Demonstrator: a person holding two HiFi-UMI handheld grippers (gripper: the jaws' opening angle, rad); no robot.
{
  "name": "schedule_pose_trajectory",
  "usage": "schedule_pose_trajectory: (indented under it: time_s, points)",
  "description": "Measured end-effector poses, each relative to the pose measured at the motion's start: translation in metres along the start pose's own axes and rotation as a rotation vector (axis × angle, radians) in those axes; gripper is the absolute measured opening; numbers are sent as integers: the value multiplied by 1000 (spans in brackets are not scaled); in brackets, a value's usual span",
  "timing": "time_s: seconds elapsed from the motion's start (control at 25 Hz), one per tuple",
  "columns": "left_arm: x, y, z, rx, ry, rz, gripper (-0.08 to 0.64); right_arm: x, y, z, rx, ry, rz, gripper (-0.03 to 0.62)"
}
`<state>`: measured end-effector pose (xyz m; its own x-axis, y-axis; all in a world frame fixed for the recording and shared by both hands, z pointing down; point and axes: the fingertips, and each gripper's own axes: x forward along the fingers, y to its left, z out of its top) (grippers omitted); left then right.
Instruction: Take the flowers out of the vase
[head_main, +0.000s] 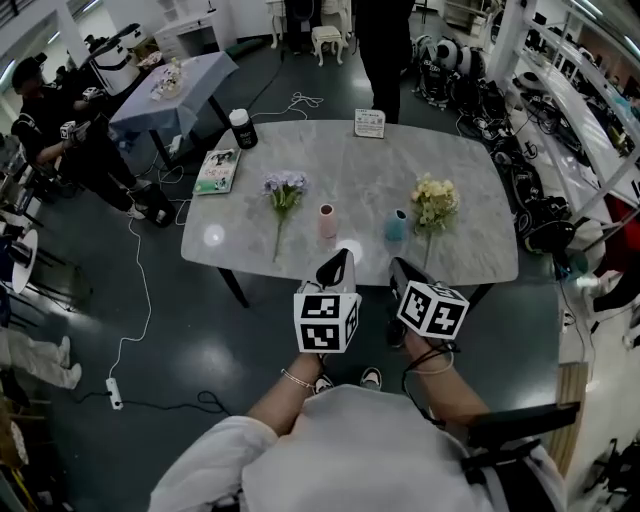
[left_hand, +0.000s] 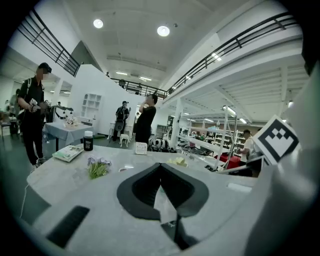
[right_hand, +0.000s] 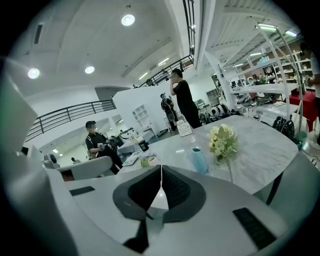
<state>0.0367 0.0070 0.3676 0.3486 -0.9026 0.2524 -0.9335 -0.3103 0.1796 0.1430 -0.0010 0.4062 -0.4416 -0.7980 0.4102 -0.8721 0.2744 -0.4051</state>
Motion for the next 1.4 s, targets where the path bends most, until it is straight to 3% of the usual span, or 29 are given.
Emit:
schedule_pose_trajectory:
  time_s: [1.4]
  points:
    - [21, -9, 12, 18, -10, 15, 9, 7, -5, 17, -89, 3, 39, 5]
